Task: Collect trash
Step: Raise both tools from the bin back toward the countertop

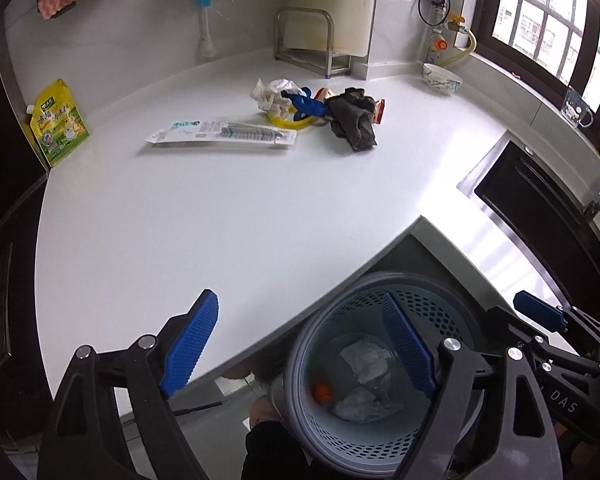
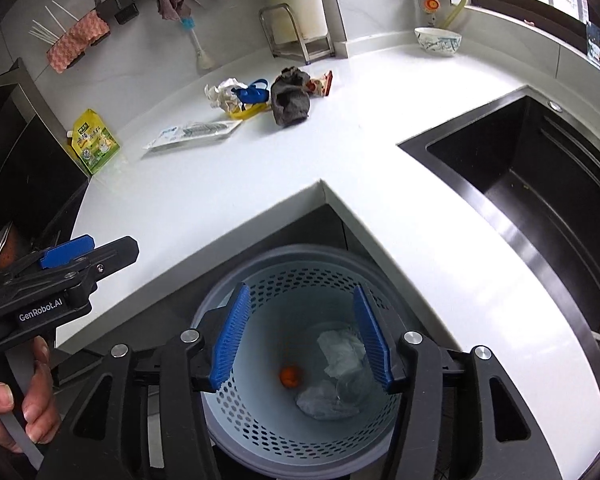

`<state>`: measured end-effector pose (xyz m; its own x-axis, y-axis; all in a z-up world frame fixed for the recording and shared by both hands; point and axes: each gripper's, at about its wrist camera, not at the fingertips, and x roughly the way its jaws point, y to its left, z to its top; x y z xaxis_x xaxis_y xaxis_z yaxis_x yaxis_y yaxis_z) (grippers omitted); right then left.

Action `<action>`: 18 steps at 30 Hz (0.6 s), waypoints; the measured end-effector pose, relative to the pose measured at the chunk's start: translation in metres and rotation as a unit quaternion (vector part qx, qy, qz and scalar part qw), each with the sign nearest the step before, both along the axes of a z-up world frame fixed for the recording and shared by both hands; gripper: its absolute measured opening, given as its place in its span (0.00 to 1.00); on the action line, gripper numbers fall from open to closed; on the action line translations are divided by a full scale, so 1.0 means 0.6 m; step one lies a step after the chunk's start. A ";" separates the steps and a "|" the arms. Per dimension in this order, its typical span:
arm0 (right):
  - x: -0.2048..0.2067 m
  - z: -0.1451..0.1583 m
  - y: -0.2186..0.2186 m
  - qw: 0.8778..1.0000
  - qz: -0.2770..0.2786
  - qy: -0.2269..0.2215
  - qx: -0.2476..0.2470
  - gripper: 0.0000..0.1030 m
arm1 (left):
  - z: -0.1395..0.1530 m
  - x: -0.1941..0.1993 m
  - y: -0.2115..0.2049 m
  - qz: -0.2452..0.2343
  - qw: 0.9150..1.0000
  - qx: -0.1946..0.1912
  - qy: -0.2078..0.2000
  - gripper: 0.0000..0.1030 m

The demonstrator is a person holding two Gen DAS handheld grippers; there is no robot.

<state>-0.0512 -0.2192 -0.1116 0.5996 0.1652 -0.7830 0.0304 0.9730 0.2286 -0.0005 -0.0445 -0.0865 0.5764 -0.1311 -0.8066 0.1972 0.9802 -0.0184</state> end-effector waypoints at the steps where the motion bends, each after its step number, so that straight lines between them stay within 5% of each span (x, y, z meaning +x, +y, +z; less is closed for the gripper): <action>1: 0.007 0.006 0.001 1.000 0.000 -0.004 -0.001 0.51 | 0.008 0.006 0.005 0.002 1.000 -0.001 -0.006 0.82; 18: 0.175 0.053 0.038 0.998 -0.041 -0.039 -0.016 0.55 | 0.068 0.183 0.089 -0.003 0.998 0.000 -0.057 0.85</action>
<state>0.0539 -0.1963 -0.0795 0.6700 0.0888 -0.7370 0.0931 0.9749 0.2021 0.1091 0.0089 -0.0456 0.6642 -0.1347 -0.7353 0.2031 0.9792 0.0041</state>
